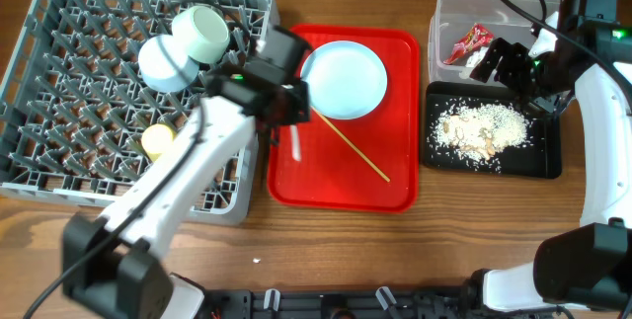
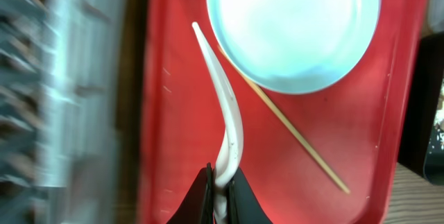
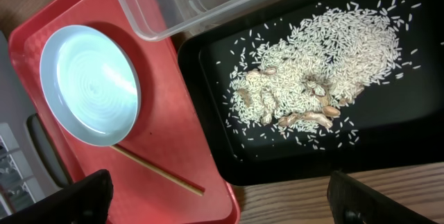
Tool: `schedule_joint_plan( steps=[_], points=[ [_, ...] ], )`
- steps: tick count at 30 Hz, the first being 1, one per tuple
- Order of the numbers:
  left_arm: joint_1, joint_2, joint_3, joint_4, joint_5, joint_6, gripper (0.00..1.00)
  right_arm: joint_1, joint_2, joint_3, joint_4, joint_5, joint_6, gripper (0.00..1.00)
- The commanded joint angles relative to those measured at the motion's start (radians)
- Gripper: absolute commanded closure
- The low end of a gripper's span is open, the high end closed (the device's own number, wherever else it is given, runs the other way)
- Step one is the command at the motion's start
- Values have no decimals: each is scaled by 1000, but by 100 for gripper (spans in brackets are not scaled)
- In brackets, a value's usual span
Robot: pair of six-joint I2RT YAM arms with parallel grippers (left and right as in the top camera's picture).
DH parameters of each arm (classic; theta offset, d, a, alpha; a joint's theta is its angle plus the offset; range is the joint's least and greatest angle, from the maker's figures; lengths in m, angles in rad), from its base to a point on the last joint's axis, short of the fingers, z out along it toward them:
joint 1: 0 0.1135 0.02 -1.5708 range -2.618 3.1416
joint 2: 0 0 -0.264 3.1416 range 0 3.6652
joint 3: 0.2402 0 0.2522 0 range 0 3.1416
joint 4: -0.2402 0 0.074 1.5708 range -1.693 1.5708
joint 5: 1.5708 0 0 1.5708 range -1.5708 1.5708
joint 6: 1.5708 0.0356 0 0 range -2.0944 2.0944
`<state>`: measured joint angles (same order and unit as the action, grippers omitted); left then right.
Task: Sort waste into correct bins and load items into the dishwasher rack
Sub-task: 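Carry the fork to the rack and insert it upright, release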
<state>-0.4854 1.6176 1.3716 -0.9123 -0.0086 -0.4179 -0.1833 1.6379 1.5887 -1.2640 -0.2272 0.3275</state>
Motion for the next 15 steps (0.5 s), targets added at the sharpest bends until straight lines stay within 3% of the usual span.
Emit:
schedule_joint_plan(
  steps=[1,5,15],
  points=[
    [130,-85,11,1,-68,343,96,-1,-12,6,-2,-6,-14,0],
    [221,-75,9,39,-67,566,96,-1,-12,6,-2,-6,-13,0],
    [273,56,8,106,4,540,94,-1,-12,6,-2,-6,-13,0]
  ],
)
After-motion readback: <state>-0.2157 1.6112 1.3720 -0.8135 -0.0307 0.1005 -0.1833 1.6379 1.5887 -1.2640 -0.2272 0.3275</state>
